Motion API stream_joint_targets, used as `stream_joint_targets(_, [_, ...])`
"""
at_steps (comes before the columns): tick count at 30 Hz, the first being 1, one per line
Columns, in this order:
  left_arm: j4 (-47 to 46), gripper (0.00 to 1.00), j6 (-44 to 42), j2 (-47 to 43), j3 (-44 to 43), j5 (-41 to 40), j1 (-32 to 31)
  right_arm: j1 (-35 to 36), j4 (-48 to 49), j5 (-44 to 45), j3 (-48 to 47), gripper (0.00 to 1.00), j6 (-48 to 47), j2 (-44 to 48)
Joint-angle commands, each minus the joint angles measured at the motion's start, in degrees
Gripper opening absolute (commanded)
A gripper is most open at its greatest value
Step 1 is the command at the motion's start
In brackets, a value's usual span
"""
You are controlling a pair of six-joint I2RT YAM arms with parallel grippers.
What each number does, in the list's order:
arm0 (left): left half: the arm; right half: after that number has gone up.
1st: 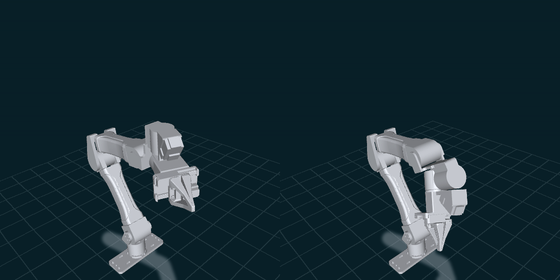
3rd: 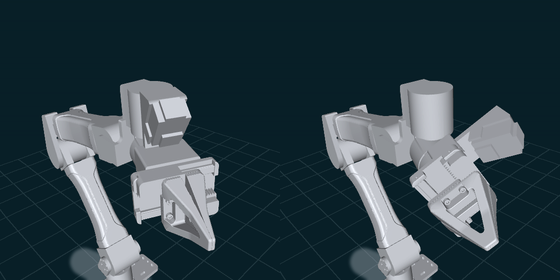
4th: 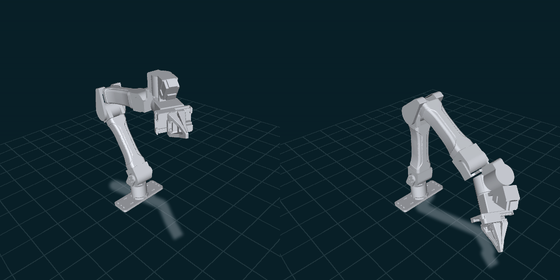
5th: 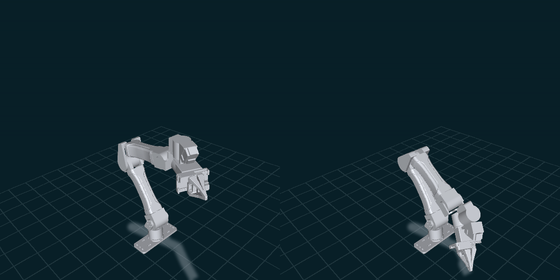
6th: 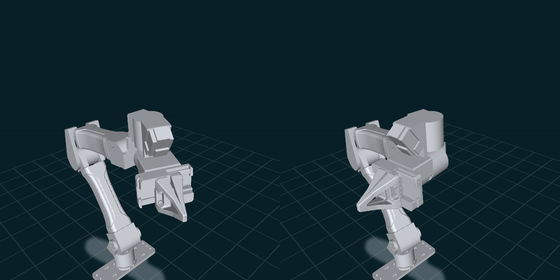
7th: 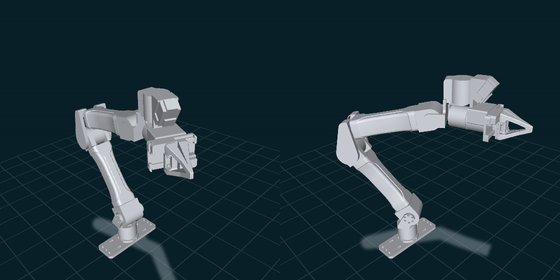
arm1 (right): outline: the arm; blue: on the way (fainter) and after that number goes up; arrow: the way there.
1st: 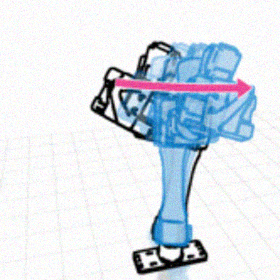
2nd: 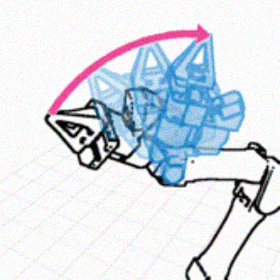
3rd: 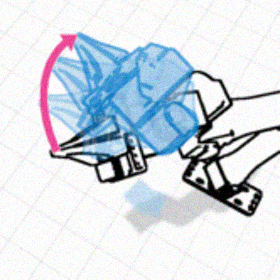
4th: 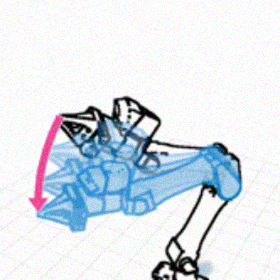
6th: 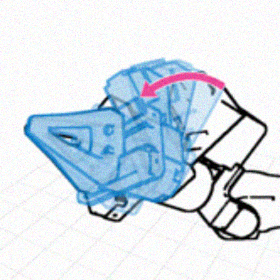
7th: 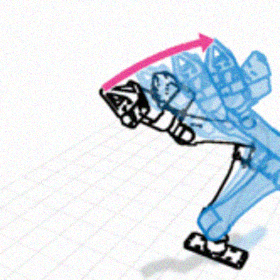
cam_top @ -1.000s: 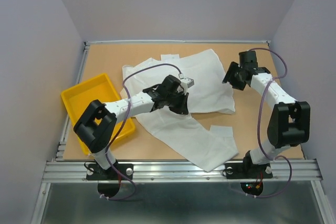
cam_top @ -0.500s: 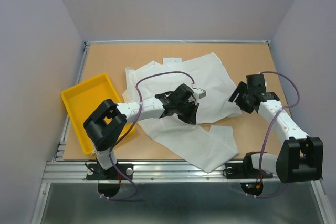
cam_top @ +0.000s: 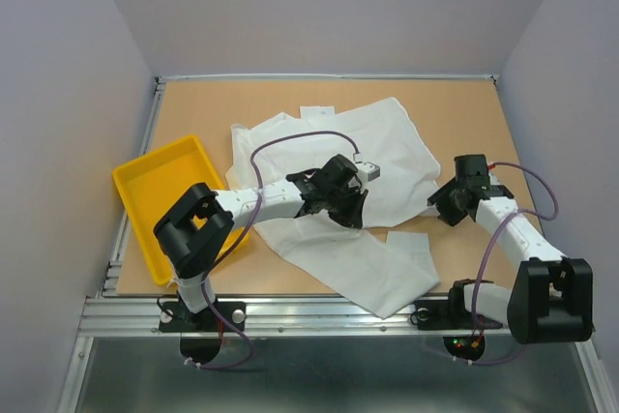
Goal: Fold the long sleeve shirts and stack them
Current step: Flatten the shirt out
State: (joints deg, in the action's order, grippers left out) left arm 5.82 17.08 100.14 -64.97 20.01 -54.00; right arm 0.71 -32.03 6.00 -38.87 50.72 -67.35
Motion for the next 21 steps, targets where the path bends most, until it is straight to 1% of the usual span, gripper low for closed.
stream_joint_targets(1, [-1.17,0.0,0.32,-0.38,-2.79,-0.24,-0.32,-0.45,3.81,1.38,2.39,0.49,4.65,-0.32])
stream_joint_targets(5, [-1.17,0.0,0.15,-0.47,-2.53,-0.32,-0.32,-0.45,5.92,2.09,2.84,0.47,5.53,-2.25])
stream_joint_targets(10, [-1.17,0.0,0.14,-0.73,-2.18,-0.76,-0.32,-0.45,7.77,4.98,3.1,0.36,5.97,-4.54])
stream_joint_targets(11, [-1.08,0.0,0.15,-0.82,-2.09,-0.67,-0.32,-0.45,7.86,5.42,2.58,0.27,5.54,-4.89])
stream_joint_targets(13, [-1.08,0.0,0.06,-0.82,-2.09,-0.85,-0.32,-0.45,7.77,6.92,1.0,0.14,4.4,-4.72])
stream_joint_targets(14, [-0.99,0.0,0.06,-0.91,-2.18,-0.85,-0.32,-0.45,7.6,7.44,-0.05,0.03,2.04,-4.54])
stream_joint_targets(15, [-0.9,0.0,-0.03,-0.91,-2.61,-0.94,-0.32,-0.45,7.42,7.88,-3.54,0.01,0.54,-3.67])
stream_joint_targets(16, [-0.47,0.0,-0.03,-1.0,-2.88,-0.68,-0.32,-0.53,7.07,8.76,-5.58,0.01,-2.79,-3.23])
stream_joint_targets(18, [-0.38,0.0,0.06,-1.43,-3.76,0.29,-0.32,-0.45,6.11,9.38,-10.41,0.01,-6.58,-1.83])
stream_joint_targets(19, [-0.55,0.0,0.41,-1.96,-4.02,1.16,-0.32,-0.45,5.76,10.16,-14.96,0.01,-9.73,-1.47])
stream_joint_targets(21, [-0.81,0.0,0.76,-2.4,-4.64,1.78,-0.32,-0.45,5.4,10.78,-18.07,0.01,-13.0,0.28])
